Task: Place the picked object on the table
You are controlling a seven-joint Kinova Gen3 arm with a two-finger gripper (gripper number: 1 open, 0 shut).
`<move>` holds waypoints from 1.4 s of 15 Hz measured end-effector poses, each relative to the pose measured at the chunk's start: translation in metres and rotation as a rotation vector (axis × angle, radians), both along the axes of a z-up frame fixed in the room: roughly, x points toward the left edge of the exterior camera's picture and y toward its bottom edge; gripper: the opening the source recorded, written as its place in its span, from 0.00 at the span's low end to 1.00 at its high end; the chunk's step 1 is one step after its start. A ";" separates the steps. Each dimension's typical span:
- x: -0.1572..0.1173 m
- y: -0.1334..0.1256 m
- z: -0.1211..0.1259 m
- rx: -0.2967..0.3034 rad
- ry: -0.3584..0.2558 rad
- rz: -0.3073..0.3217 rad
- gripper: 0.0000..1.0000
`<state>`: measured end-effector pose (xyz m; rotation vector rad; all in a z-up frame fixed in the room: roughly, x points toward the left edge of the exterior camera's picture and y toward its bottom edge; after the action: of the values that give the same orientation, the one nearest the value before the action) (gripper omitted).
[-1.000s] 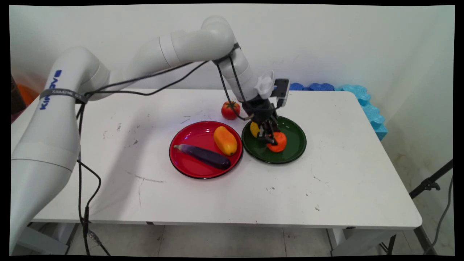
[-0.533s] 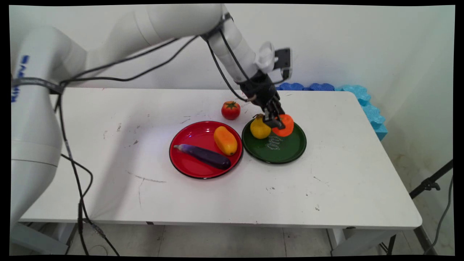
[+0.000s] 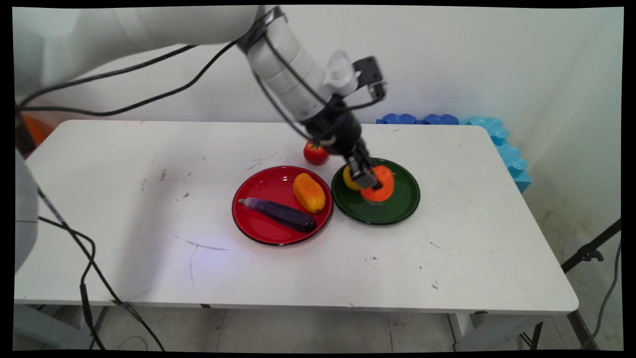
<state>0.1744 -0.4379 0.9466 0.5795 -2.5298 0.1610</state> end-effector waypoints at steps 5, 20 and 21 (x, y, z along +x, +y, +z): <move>0.013 0.031 -0.031 0.057 -0.021 0.082 0.00; 0.021 0.043 -0.114 0.103 -0.017 0.172 0.00; 0.021 0.043 -0.117 0.104 -0.015 0.174 0.00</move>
<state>0.1950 -0.3950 0.8299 0.8436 -2.5113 0.0976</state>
